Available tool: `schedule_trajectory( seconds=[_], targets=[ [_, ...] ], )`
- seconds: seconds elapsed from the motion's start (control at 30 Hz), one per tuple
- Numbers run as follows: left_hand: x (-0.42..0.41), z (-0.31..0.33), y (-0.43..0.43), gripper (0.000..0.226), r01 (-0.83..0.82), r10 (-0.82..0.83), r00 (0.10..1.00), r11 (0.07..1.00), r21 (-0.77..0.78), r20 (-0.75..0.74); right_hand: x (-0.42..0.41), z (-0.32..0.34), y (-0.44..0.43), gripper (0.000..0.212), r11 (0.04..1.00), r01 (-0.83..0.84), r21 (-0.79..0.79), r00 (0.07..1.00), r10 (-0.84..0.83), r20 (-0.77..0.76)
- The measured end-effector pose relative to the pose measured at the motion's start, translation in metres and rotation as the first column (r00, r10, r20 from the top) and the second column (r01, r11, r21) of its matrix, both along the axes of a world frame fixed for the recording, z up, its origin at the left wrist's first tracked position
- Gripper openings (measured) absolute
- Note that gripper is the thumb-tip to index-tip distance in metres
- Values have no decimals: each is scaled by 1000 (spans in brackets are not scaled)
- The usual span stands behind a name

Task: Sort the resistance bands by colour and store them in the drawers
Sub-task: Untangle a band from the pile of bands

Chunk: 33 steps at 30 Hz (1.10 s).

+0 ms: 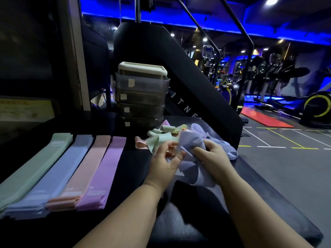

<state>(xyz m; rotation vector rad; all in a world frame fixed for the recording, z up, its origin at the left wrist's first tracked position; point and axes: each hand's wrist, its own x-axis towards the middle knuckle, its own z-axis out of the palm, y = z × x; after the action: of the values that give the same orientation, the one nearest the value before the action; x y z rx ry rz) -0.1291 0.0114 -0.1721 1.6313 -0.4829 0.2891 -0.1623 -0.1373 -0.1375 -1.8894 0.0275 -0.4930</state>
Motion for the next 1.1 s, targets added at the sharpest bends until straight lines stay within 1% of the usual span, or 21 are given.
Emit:
schedule_trajectory(
  seconds=[0.03, 0.1, 0.17, 0.23, 0.3, 0.37, 0.43, 0.5, 0.57, 0.63, 0.7, 0.73, 0.77, 0.83, 0.9, 0.97, 1.03, 1.1],
  targets=[
    [0, 3, 4, 28, -26, 24, 1000, 998, -57, -20, 5, 5, 8, 23, 998, -46, 46, 999, 47, -21],
    [2, 6, 9, 31, -49, 36, 996, 985, -168, -82, 19, 11, 21, 33, 996, -59, 67, 996, 63, -61],
    [3, 7, 13, 29, -48, 20, 992, 973, -226, -123, 33, 12, 31, 39, 992, -79, 93, 993, 87, -83],
    [8, 3, 14, 27, -67, 35, 988, 974, -214, -151, 42, 8, 39, 36, 982, -81, 170, 988, 102, -114],
    [16, -2, 14, 23, -126, 100, 981, 980, -153, -165, 44, 1, 43, 21, 962, -72, 265, 983, 113, -144],
    [21, -4, 14, 26, -164, 143, 976, 979, -120, -166, 42, -6, 44, 7, 927, -91, 363, 967, 169, -189],
    [26, -5, 16, 33, -180, 163, 972, 980, -90, -171, 39, -8, 42, 7, 894, -136, 427, 942, 250, -224],
    [29, -5, 16, 45, -181, 170, 970, 982, -45, -173, 36, -9, 39, 11, 874, -160, 458, 929, 290, -229],
    [30, -7, 16, 51, -220, 220, 967, 975, 11, -125, 34, -11, 36, 10, 859, -185, 477, 917, 325, -231],
    [30, -7, 15, 54, -310, 312, 946, 950, 36, -84, 31, -13, 35, 11, 847, -217, 485, 906, 359, -223],
    [29, -6, 16, 63, -365, 364, 924, 931, 8, -114, 31, -15, 35, 18, 842, -232, 486, 904, 371, -212],
    [29, -5, 17, 64, -369, 365, 922, 930, -5, -133, 30, -15, 36, 19, 844, -238, 480, 906, 371, -204],
    [29, -5, 17, 55, -367, 364, 922, 930, -2, -132, 30, -15, 36, 20, 846, -247, 473, 906, 375, -197],
    [26, -2, 18, 15, -333, 337, 933, 942, 48, -126, 29, -16, 37, 19, 843, -263, 469, 904, 385, -184],
    [25, -2, 17, 22, -293, 301, 939, 954, 69, -169, 29, -18, 37, 18, 843, -278, 460, 901, 395, -179],
    [21, 0, 17, 25, -264, 265, 937, 964, 34, -228, 28, -18, 36, 14, 838, -311, 448, 888, 424, -176],
    [20, 1, 17, 30, -268, 262, 935, 963, 7, -238, 25, -17, 36, 9, 844, -354, 403, 869, 456, -193],
    [22, 0, 19, 25, -278, 277, 932, 960, 31, -235, 23, -17, 34, 18, 845, -378, 379, 849, 479, -221]
  ],
)
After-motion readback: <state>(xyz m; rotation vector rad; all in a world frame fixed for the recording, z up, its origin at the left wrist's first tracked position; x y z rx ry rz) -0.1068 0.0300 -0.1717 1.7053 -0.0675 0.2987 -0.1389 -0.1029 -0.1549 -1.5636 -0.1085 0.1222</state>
